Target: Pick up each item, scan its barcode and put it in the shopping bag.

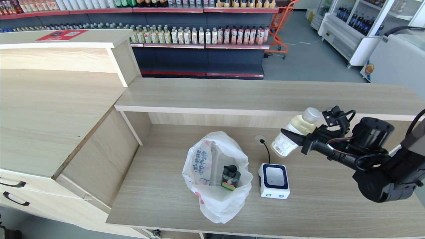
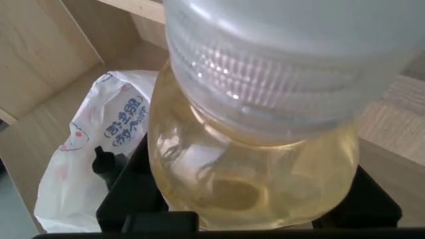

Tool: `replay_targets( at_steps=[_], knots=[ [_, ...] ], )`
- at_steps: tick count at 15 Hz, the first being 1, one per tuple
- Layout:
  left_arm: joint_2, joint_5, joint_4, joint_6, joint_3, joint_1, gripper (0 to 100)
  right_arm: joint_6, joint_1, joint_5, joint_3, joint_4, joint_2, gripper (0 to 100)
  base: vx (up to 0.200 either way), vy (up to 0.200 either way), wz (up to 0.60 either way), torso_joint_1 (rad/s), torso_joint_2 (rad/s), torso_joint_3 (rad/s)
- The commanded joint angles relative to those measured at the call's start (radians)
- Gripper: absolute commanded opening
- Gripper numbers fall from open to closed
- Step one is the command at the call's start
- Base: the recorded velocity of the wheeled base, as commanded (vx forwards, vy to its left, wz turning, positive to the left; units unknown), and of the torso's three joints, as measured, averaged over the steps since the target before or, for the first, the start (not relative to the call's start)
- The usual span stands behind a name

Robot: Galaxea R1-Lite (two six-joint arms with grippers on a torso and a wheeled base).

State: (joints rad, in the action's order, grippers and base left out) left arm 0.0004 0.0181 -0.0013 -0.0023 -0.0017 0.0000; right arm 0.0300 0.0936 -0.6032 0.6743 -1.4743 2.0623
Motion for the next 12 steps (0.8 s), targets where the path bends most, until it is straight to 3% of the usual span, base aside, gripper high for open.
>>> replay_targets(
  at_steps=[1,8,12],
  knots=[
    [0.000,0.000,0.000,-0.001,0.000,0.000,100,-0.051,0.066,0.034,-0.036,0.002,-0.018,0,0.000,0.000,0.00,0.000,0.00,0.000],
    [0.000,0.000,0.000,-0.001,0.000,0.000,100,-0.056,0.184,0.040,-0.035,0.066,0.051,0,0.000,0.000,0.00,0.000,0.00,0.000],
    [0.000,0.000,0.000,-0.001,0.000,0.000,100,-0.013,0.232,0.115,0.005,0.049,0.148,0,0.000,0.000,0.00,0.000,0.00,0.000]
  ],
)
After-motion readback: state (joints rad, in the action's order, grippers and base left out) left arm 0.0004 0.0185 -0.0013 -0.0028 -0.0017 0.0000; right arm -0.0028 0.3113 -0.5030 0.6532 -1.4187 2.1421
